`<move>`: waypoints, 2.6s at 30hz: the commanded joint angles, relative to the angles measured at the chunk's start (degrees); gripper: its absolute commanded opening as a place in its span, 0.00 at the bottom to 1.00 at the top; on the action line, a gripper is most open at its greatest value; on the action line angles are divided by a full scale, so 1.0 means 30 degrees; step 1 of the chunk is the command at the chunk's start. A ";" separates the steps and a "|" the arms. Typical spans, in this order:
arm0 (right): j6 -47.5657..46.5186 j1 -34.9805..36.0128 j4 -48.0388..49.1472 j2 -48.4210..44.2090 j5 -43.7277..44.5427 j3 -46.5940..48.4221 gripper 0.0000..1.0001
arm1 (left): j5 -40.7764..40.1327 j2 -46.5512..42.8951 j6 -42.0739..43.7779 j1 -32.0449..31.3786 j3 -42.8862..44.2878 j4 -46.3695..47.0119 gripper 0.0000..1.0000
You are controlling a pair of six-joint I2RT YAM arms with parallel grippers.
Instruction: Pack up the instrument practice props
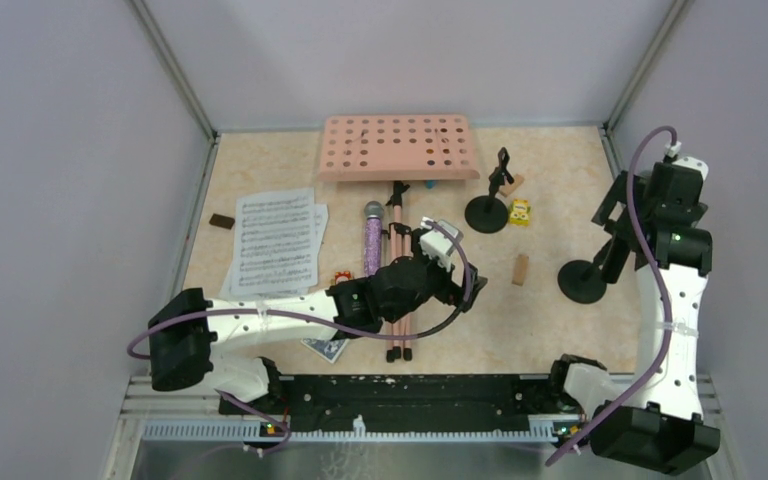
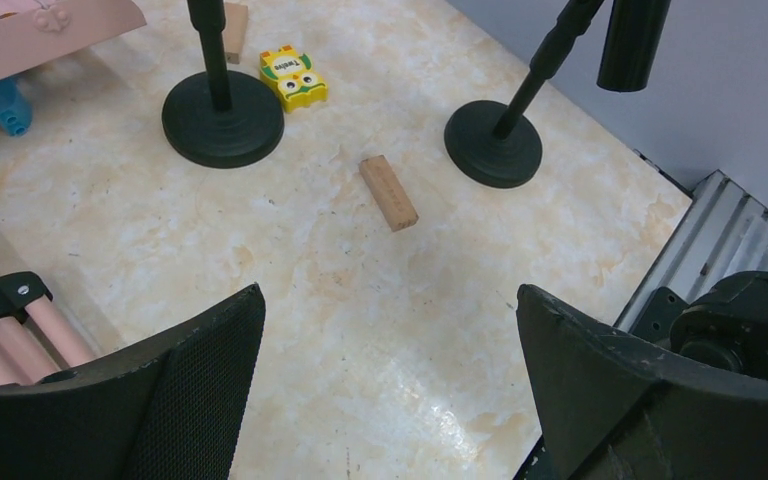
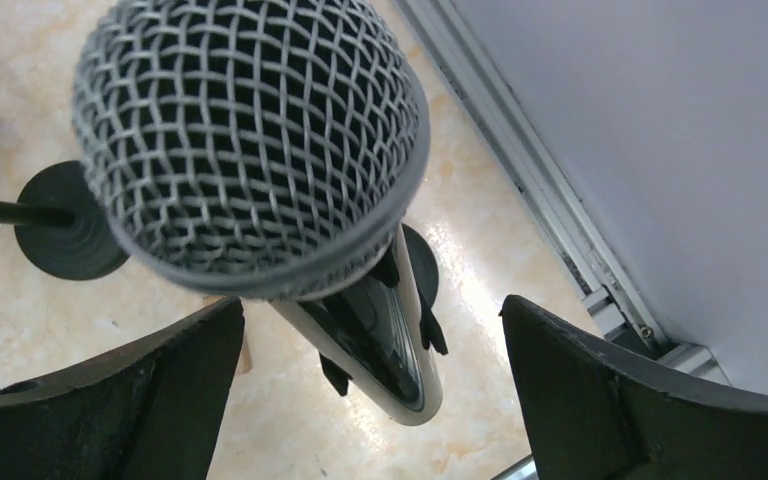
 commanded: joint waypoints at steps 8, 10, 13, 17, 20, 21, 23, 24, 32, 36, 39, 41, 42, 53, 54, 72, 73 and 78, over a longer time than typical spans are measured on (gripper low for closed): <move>-0.0597 -0.0958 0.2664 0.0546 -0.2194 -0.1710 0.85 | -0.0736 -0.0504 0.0007 -0.0078 0.0267 -0.0706 0.99; -0.0598 -0.0959 0.2840 0.0467 -0.2104 -0.1857 0.74 | -0.1020 -0.0566 -0.0172 -0.0078 0.0217 -0.0851 0.99; -0.0610 -0.0951 0.2872 0.0250 -0.2021 -0.1815 0.55 | -0.1219 -0.0635 -0.0385 -0.0078 0.0093 -0.1011 0.99; -0.0672 -0.0943 0.2672 0.0050 -0.2043 -0.1497 0.29 | -0.1291 -0.0760 -0.0634 -0.0078 0.0058 -0.1324 0.99; -0.0792 -0.0959 0.2545 -0.0331 -0.1759 -0.0612 0.07 | -0.1516 -0.1074 -0.0791 -0.0078 0.0080 -0.1926 0.99; -0.0850 -0.0955 0.2513 -0.0539 -0.1613 -0.0239 0.03 | -0.1750 -0.1232 -0.0926 -0.0078 0.0083 -0.2285 0.99; -0.1040 -0.0951 0.2440 -0.0852 -0.1437 0.0820 0.00 | -0.2379 -0.1772 -0.1354 -0.0093 0.0069 -0.3153 0.99; -0.1066 -0.0951 0.2419 -0.0969 -0.1653 0.1372 0.00 | -0.2674 -0.2139 -0.1432 -0.0080 -0.0021 -0.3514 0.99; -0.0716 0.0356 0.2036 -0.1057 -0.8299 0.4822 0.00 | -0.3708 -0.7595 -0.0965 -0.0078 -0.2500 -0.4751 0.99; -0.1303 0.2482 0.1218 -0.1059 -1.0184 0.5478 0.00 | -0.3672 -1.0413 -0.0289 -0.0078 -0.3589 -0.5484 0.99; -0.1796 0.3064 0.1422 -0.1504 -1.2167 0.4868 0.00 | -0.3601 -1.2137 0.0185 -0.0074 -0.4162 -0.6086 0.99; -0.1935 0.3661 0.2137 -0.1858 -1.3610 0.3964 0.00 | -0.3464 -1.3102 0.0455 -0.0078 -0.4489 -0.6249 0.99; -0.1945 0.3984 0.2550 -0.1966 -1.4257 0.3593 0.00 | -0.3385 -1.3546 0.0633 -0.0078 -0.4732 -0.6293 0.99; -0.4666 1.1779 0.9023 -0.2359 -1.4686 -0.0759 0.00 | -0.1785 -1.6109 0.1457 -0.0078 -0.6117 -0.6110 0.99; -0.5176 1.2543 0.9885 -0.2348 -1.4581 -0.1290 0.00 | -0.1516 -1.6181 0.1614 -0.0078 -0.6188 -0.6081 0.99; -1.5370 1.5703 1.1918 0.0412 -1.8121 -0.4104 0.00 | 0.2285 -1.6427 0.3879 -0.0078 -0.6795 -0.6268 0.99; -1.5365 1.5706 1.2111 0.0493 -1.8413 -0.4275 0.00 | 0.2475 -1.6430 0.3931 -0.0078 -0.6848 -0.6233 0.99; -1.4816 1.5685 1.2834 0.1117 -1.9736 -0.4731 0.00 | 0.3023 -1.6450 0.4108 -0.0078 -0.7107 -0.6150 0.99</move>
